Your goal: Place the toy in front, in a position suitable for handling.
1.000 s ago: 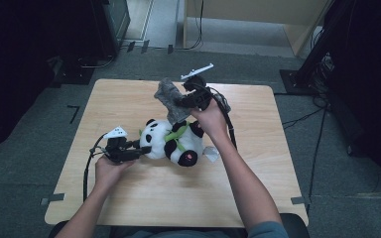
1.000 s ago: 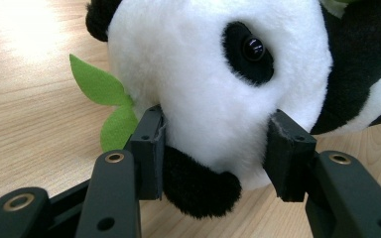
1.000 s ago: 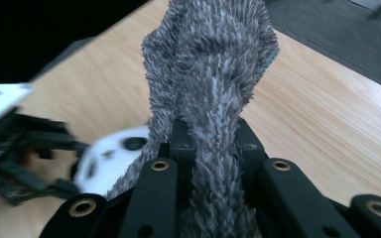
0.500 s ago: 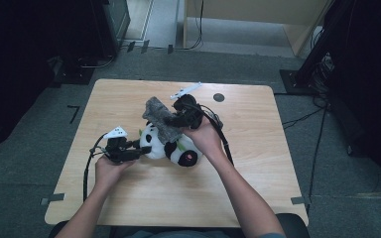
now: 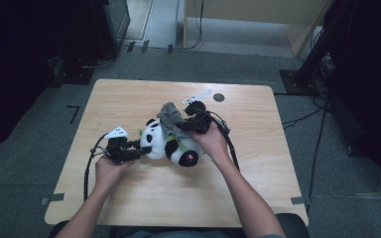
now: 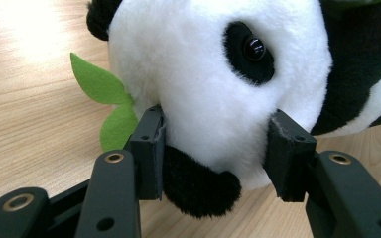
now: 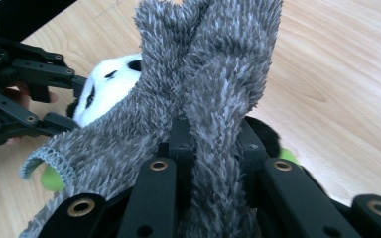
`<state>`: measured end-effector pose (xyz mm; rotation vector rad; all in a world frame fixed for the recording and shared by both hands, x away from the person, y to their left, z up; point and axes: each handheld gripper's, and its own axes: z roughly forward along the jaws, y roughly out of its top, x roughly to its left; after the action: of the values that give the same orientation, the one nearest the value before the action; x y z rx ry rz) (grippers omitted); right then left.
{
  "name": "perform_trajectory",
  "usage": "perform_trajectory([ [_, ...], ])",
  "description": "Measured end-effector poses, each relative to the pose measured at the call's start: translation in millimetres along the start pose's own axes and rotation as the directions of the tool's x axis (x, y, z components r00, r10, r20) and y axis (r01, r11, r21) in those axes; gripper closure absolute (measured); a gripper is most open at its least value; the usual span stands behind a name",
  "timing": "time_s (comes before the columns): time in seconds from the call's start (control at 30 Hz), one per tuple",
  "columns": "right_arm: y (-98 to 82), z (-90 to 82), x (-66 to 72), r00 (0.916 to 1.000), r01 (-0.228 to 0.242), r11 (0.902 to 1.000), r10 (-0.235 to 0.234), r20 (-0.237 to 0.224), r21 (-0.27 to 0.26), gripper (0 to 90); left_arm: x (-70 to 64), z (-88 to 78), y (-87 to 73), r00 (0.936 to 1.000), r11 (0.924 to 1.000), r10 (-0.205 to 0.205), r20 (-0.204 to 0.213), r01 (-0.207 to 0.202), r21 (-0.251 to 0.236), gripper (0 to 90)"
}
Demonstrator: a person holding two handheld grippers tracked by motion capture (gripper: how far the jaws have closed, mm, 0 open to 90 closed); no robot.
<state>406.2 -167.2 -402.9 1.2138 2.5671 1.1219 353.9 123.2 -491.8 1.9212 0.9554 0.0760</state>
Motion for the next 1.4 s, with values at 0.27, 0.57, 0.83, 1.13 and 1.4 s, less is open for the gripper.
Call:
perform_trajectory([
  [0.27,-0.6,-12.5,-10.1,0.9994,-0.029,0.9994,0.03,0.016,-0.016,75.6,1.4,-0.1,-0.6,1.0,1.0,-0.002,0.009,0.002,-0.005,49.0],
  [0.57,7.4,-30.5,-11.7,0.9982,-0.022,0.9995,0.023,0.055,-0.02,75.7,1.9,0.0,-0.9,0.9999,0.9999,-0.008,0.013,0.008,-0.007,47.3],
  [0.83,25.3,-55.2,0.6,0.9998,0.011,0.9963,-0.009,0.019,-0.085,75.7,0.9,-0.2,-0.9,1.0,1.0,0.0,0.009,0.0,-0.006,46.1],
  [1.13,30.7,-36.5,23.2,0.9905,0.044,0.9981,-0.05,-0.128,-0.044,75.6,2.8,-0.3,-1.7,0.9998,1.0,0.001,0.02,-0.001,-0.009,45.4],
  [1.4,20.9,-7.5,14.2,0.9947,0.026,0.9982,-0.02,-0.101,0.054,75.2,3.4,-0.2,-2.0,0.9996,0.9999,-0.011,0.027,0.011,-0.01,43.4],
])
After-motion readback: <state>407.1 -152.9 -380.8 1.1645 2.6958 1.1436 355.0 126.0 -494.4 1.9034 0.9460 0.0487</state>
